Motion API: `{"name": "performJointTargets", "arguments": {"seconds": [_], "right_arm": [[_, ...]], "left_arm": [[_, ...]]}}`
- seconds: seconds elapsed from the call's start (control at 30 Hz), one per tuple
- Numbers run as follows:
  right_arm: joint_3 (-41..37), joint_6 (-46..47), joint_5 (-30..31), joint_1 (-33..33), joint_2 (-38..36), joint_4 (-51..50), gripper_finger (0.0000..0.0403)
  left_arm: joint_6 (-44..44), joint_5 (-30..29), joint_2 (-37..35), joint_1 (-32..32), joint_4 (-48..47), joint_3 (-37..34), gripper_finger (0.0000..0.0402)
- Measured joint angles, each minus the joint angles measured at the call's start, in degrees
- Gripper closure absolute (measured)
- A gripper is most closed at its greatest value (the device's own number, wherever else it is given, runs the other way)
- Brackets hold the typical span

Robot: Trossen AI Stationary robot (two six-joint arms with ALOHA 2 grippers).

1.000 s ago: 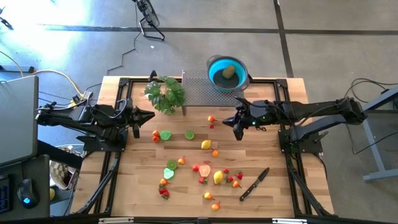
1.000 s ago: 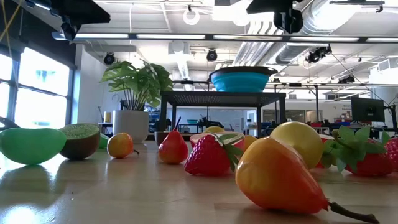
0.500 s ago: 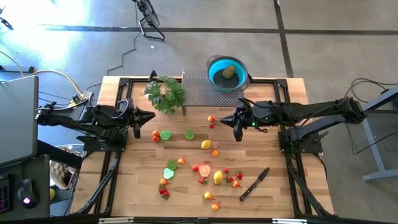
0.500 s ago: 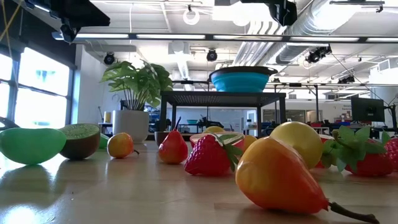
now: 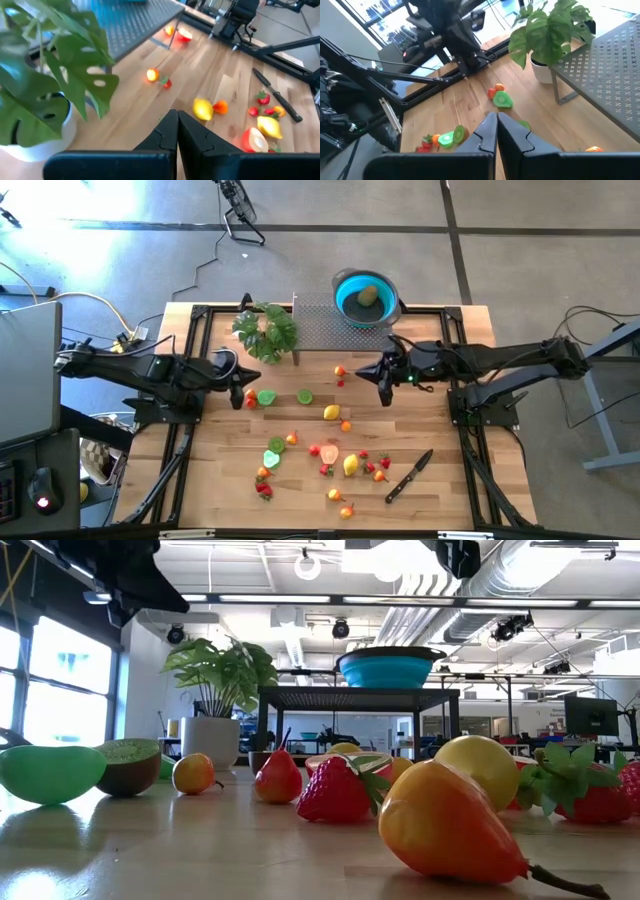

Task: Pick & Place Fruit
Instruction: Put the yellow lemon in the blue bowl on the shelf

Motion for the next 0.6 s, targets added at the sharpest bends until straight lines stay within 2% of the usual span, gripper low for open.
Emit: {"name": "performJointTargets", "arguments": {"seconds": [0.2, 0.33, 0.6], "right_arm": [[0.00, 0.19, 2.96, 0.00, -3.02, -2.49, 0.0399], [0.00, 0.04, 3.02, -0.02, -4.13, -2.63, 0.0399], [0.00, -0.40, 4.94, -0.02, -4.25, -3.08, 0.0399]], "left_arm": [[-2.30, 0.02, 1.69, -0.02, -1.75, 0.60, 0.0401], [-2.42, 0.02, 4.51, -0.02, -6.34, 4.90, 0.0401], [0.30, -0.65, 16.86, 0.00, -13.30, 13.68, 0.0401]]}}
